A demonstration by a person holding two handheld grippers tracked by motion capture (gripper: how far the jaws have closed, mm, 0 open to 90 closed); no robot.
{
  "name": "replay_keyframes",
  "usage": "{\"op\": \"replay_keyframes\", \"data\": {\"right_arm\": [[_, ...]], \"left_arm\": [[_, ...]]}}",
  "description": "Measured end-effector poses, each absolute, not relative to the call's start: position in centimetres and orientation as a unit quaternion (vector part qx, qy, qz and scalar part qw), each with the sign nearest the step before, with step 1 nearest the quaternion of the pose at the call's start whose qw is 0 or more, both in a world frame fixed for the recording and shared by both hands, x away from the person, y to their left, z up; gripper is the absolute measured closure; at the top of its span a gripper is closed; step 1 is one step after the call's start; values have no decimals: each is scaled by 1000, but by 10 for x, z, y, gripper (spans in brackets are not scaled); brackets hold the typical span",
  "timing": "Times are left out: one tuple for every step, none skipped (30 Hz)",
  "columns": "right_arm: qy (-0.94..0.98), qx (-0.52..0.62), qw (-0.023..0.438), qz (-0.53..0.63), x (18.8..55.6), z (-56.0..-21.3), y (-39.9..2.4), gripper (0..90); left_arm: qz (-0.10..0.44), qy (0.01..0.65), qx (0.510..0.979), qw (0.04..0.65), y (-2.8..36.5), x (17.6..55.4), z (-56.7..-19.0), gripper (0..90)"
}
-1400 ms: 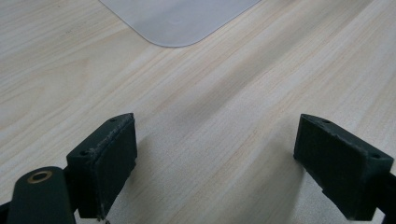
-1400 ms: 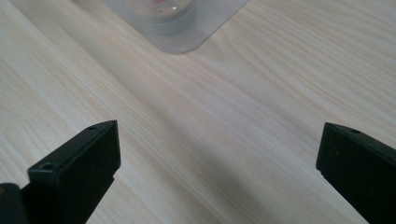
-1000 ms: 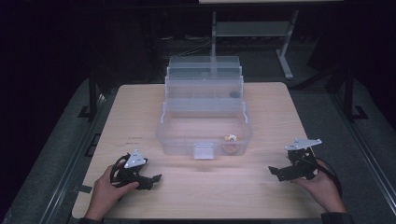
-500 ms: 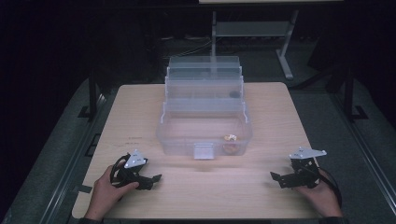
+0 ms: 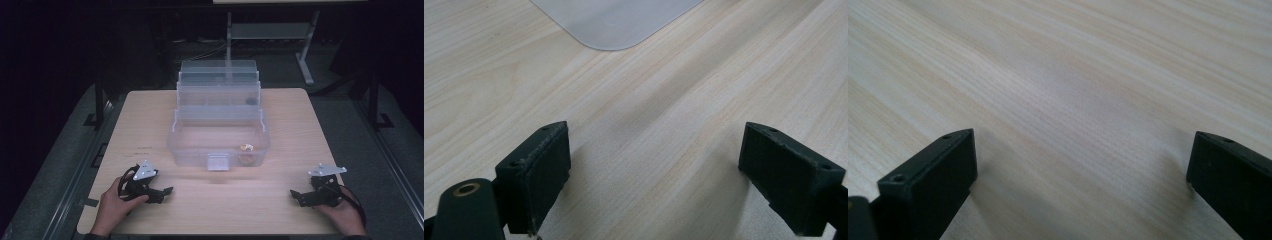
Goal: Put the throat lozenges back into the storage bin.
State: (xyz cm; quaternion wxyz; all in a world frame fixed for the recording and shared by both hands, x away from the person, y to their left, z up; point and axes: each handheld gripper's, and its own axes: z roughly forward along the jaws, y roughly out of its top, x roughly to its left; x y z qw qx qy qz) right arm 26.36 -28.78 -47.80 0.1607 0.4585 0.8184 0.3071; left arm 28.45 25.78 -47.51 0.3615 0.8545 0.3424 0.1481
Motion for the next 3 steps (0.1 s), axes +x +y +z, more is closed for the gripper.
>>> {"op": "replay_keyframes", "data": {"right_arm": [[816,459,160,311,263,-479,-288,0],[816,459,159,313,263,-479,-289,0],[816,457,162,315,263,-480,-289,0]], "left_arm": [[148,342,854,361,258,285,-475,123],[148,342,854,362,258,285,-475,123],[148,342,854,362,258,285,-475,123]]}}
